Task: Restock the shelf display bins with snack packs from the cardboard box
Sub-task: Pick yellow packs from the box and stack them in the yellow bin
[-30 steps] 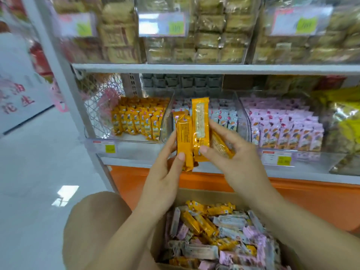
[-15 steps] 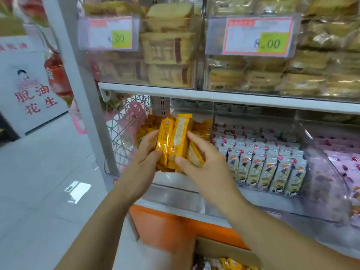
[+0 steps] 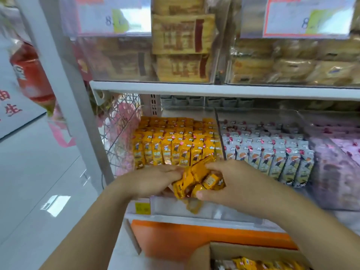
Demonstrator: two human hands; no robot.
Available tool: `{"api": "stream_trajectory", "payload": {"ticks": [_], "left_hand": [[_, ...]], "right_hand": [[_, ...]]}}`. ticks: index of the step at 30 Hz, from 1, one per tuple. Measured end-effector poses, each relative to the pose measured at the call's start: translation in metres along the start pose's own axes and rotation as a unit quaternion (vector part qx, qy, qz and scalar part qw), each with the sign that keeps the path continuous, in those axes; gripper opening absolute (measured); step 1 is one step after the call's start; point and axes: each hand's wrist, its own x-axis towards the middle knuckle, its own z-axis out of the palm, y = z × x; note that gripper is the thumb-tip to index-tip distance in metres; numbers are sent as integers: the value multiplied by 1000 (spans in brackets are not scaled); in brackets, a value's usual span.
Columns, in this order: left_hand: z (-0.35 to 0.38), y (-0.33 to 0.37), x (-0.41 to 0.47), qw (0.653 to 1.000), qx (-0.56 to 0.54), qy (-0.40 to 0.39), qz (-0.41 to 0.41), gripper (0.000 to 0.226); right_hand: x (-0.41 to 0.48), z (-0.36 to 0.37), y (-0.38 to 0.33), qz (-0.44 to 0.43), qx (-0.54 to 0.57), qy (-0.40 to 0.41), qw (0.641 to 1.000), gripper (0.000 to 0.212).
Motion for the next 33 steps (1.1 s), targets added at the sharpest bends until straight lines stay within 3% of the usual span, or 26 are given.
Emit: {"api": "stream_trajectory", "payload": {"ticks": [2,6,11,17,21,24,33], "left_hand": [[-3,-1,4,1000,17,-11,1,31],[-5,4,7,1000,25,-10,-7,29],[-4,2,5,999,40,-27,19,41],[-5,-7,10,989,135,-34,55,61],[-5,-12,23,994,102,2,48,53],[-11,-18,26,999,-4,31,20,41],[-18,-30,18,995,36,94,7,48]], "right_hand": [[-2,1,-3,20,-58,38,997,13],[7,-2,-9,79,-162,105,978,40],[21,0,-13,56,-315,72,945,48],[37,-7,-19,-7,-381,47,924,38],[58,-4,-14,-16,-377,-34,926,38],[68,-8,-10,-14,-376,5,927,33],[62,-19,-6,-38,-230,71,970,37]]}}
